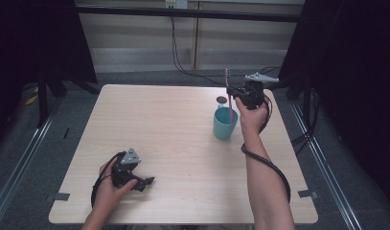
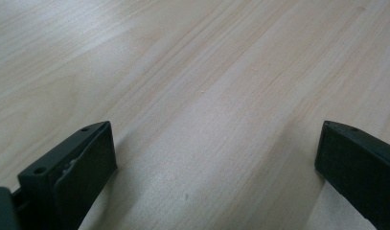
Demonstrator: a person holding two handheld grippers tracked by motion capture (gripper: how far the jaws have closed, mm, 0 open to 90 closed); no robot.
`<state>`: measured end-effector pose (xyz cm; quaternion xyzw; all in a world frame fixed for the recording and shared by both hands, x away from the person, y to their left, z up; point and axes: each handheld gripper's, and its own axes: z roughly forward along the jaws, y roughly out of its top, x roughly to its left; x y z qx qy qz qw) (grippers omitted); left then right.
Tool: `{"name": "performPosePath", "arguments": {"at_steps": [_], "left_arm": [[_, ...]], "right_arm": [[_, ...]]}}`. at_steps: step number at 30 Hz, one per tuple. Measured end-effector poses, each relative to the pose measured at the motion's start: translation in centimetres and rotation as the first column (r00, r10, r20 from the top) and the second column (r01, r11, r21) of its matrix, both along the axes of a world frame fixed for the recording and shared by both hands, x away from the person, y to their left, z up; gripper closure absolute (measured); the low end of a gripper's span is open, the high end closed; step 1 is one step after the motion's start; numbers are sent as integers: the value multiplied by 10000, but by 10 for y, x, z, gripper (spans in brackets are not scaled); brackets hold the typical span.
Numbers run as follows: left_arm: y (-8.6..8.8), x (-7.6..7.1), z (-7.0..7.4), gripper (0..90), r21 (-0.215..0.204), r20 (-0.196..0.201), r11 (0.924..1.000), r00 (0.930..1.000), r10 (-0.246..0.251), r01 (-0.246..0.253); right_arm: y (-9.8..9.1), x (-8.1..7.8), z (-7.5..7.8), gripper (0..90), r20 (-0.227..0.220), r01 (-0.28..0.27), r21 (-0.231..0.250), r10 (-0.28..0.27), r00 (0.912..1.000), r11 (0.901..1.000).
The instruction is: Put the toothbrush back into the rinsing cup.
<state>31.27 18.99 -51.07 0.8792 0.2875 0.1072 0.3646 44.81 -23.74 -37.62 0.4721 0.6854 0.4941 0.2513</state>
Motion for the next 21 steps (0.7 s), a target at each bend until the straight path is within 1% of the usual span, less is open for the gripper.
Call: {"name": "performPosePath", "arguments": {"at_steps": [9,16,21], "left_arm": [[0,0,0,0,0,-9,10000,10000,-3,3],[0,0,0,0,1,-3,10000,10000,-1,1],[0,0,0,0,2,0,10000,10000,0,0]], "right_arm": [[2,8,-5,807,80,91,-241,-89,9999,9997],[6,13,-15,806,99,88,-506,-83,9999,9987],[7,12,-20,806,100,62,-593,-56,9999,9982]]}}
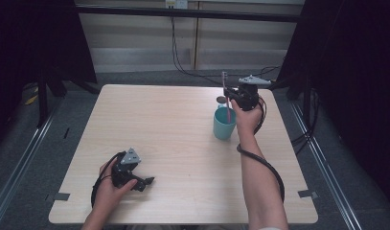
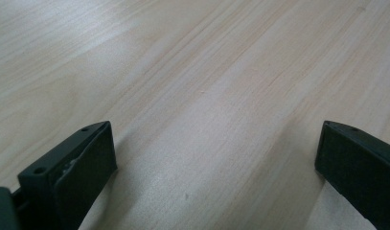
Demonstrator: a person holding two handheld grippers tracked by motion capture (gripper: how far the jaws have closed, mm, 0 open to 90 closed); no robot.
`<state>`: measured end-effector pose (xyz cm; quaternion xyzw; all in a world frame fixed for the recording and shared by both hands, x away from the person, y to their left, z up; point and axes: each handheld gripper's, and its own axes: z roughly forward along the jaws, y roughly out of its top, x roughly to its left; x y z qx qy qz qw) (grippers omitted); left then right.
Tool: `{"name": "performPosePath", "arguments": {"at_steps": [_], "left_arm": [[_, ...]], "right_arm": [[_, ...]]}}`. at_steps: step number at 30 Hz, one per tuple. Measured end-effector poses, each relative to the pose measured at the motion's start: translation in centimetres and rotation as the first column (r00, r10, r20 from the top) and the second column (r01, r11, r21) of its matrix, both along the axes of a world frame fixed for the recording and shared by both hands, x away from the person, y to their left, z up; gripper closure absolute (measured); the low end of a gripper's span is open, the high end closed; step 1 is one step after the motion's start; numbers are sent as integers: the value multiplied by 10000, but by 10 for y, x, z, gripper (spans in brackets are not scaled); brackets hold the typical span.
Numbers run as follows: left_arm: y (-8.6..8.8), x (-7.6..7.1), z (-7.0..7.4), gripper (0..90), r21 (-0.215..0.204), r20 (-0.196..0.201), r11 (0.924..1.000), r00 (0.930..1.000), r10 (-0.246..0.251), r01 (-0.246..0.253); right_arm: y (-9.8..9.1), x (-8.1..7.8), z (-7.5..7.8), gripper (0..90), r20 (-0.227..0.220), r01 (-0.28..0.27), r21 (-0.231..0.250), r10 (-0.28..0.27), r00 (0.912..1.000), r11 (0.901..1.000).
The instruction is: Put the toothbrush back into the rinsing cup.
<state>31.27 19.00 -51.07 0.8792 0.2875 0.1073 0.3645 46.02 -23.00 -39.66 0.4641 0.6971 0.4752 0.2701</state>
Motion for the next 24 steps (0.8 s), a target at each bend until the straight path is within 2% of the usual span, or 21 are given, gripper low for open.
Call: {"name": "performPosePath", "arguments": {"at_steps": [10,24], "left_arm": [[0,0,0,0,-44,-37,10000,10000,17,-17],[0,0,0,0,8,-4,10000,10000,8,-8]], "right_arm": [[-1,-10,-12,805,-29,-132,-222,131,9999,9997],[-1,-20,-22,803,84,-268,-202,270,9996,9994]]}}
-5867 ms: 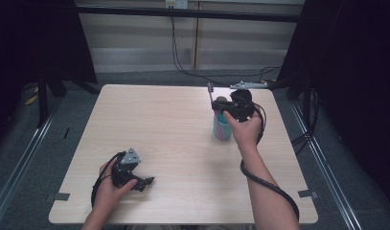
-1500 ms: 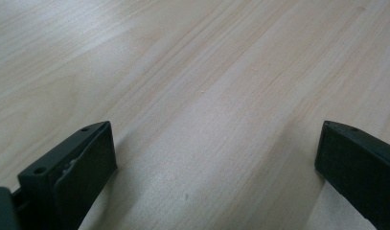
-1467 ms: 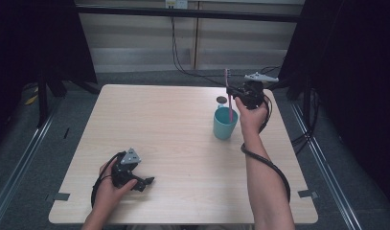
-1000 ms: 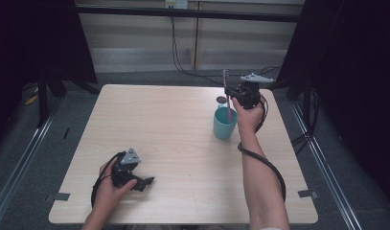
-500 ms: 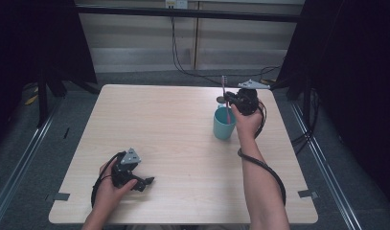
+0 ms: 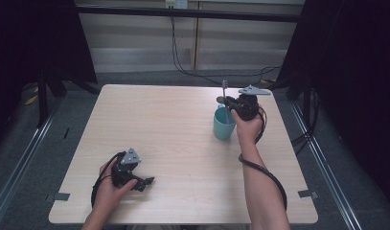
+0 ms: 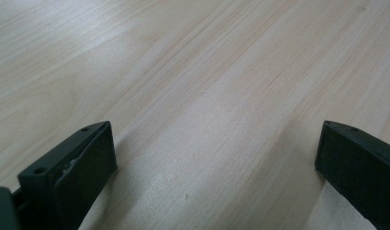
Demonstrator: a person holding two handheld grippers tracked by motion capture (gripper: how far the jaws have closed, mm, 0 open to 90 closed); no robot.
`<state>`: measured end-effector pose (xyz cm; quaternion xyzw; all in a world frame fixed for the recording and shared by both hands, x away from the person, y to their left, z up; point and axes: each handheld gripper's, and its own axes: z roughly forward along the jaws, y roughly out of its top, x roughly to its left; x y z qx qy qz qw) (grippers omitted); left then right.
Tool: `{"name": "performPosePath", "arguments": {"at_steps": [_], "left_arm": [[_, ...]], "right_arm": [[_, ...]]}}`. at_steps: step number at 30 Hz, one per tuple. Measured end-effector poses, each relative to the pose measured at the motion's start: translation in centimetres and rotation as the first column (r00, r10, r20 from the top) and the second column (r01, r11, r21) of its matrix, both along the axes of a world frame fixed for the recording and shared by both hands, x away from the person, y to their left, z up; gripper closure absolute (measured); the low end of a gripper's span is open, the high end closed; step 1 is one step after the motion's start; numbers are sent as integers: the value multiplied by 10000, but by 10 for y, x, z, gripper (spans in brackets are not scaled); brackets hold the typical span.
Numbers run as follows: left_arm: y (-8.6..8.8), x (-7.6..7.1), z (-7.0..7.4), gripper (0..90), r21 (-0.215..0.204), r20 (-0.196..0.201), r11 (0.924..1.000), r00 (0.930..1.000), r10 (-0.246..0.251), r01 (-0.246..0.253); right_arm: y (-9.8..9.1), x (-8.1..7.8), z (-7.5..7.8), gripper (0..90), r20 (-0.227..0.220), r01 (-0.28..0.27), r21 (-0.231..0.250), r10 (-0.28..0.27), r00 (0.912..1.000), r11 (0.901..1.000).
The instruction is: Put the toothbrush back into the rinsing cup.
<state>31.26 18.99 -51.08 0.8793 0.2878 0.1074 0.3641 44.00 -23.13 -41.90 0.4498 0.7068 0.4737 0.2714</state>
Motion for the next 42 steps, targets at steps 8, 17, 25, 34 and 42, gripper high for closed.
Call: {"name": "performPosePath", "arguments": {"at_steps": [8,17,25,34,42], "left_arm": [[1,0,0,0,109,7,9999,10000,-97,96],[1,0,0,0,115,14,9999,9999,-99,99],[1,0,0,0,115,13,9999,10000,-98,97],[1,0,0,0,113,13,9999,10000,-96,96],[1,0,0,0,114,8,9999,10000,-99,99]], "right_arm": [[-1,-8,-2,804,-49,-29,40,30,10000,10000],[-5,-16,-10,802,-229,2,64,-1,9997,10000],[-6,-19,-14,798,-362,-52,-87,49,9993,9999],[-2,-18,-13,775,-534,-74,-183,64,9986,9998],[1,-18,-12,708,-511,-134,-424,112,9986,9990]]}}
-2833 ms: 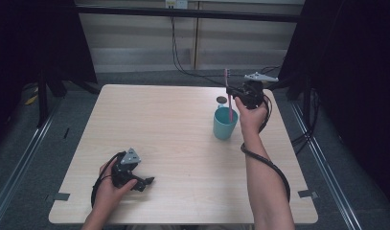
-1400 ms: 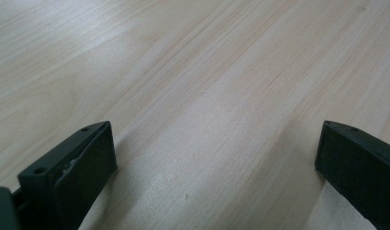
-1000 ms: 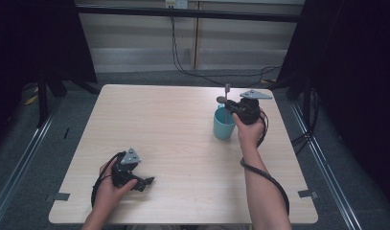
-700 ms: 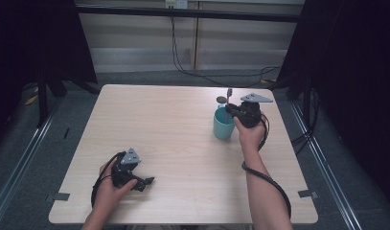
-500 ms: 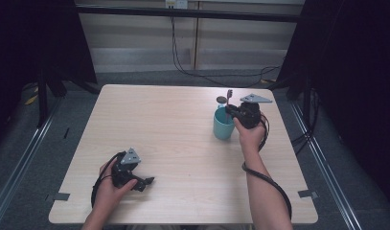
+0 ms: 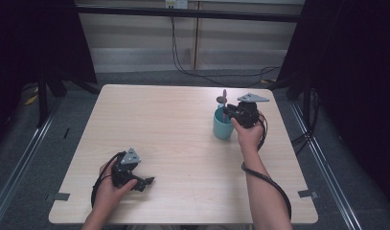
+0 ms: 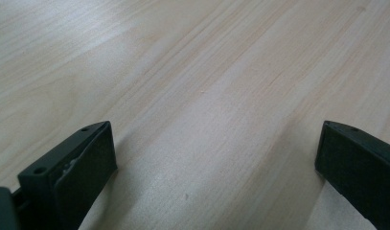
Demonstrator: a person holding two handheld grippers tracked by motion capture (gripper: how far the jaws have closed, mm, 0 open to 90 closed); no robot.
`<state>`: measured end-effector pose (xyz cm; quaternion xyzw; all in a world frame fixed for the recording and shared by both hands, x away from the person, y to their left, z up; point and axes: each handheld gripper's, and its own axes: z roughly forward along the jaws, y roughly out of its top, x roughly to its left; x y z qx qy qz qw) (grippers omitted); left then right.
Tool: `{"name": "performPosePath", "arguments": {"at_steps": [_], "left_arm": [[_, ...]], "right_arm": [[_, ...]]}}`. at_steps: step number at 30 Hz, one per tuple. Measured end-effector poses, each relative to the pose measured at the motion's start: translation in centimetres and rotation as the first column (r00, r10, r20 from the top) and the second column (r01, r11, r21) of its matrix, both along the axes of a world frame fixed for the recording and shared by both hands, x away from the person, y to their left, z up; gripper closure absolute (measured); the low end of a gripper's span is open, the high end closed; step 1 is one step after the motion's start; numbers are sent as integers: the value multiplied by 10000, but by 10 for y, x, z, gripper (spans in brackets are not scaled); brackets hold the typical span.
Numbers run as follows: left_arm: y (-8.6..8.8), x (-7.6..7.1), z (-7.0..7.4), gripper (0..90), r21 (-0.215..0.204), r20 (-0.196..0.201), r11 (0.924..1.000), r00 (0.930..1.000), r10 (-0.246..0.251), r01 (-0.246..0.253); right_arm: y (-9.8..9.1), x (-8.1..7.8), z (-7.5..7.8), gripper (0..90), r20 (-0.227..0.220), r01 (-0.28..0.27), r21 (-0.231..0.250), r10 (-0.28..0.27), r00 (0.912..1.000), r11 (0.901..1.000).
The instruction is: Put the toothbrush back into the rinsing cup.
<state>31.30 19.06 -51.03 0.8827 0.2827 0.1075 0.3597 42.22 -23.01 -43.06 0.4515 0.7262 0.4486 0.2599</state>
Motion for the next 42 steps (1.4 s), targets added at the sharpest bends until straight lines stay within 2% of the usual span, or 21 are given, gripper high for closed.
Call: {"name": "performPosePath", "arguments": {"at_steps": [17,42], "left_arm": [[0,0,0,0,-5,6,10000,10000,22,-22],[0,0,0,0,-2,20,10000,10000,24,-24]], "right_arm": [[3,-11,14,568,-207,-60,-25,59,9998,10000],[8,-26,23,373,-652,-188,11,188,9977,9998]]}}
